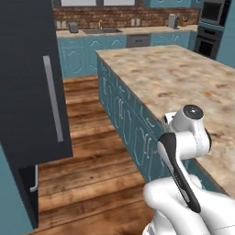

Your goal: Place the cold items (cucumber and onion) from the fridge in one tupperware on the dining counter. Place the warm items (hot dog and kebab skewer) in the stove area in another tupperware.

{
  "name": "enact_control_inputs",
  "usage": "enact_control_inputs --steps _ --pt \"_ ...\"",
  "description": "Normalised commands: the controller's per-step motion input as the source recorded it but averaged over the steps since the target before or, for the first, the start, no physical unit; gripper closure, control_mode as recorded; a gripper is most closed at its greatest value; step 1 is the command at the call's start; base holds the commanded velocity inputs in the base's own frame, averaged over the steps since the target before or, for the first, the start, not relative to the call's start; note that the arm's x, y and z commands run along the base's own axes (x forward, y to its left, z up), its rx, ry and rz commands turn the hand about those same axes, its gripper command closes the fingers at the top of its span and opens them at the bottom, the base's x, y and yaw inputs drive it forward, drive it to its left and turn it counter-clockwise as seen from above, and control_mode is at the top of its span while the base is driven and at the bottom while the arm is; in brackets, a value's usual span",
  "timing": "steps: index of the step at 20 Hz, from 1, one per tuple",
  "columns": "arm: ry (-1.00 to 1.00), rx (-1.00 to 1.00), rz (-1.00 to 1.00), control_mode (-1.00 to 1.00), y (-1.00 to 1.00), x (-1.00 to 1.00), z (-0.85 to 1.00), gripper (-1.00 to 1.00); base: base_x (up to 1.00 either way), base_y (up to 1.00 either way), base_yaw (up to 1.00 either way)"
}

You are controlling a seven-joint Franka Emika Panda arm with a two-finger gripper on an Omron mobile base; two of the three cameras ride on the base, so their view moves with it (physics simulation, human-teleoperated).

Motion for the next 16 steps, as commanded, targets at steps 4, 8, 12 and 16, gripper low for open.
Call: enact_control_inputs --steps 4,8,12,16 --pt "0.0 0.0 0.0 1.0 0.0 0.0 0.0 1.0 -1.0 -0.12 0.0" --pt "0.0 0.0 0.0 1.0 0.0 0.0 0.0 1.0 -1.0 -0.12 0.0" --pt "0.0 0.0 0.0 1.0 0.0 0.0 0.0 1.0 -1.0 -0.14 0.0" --pt "0.0 0.0 0.0 1.0 0.0 0.0 0.0 1.0 -1.0 -0.16 0.0"
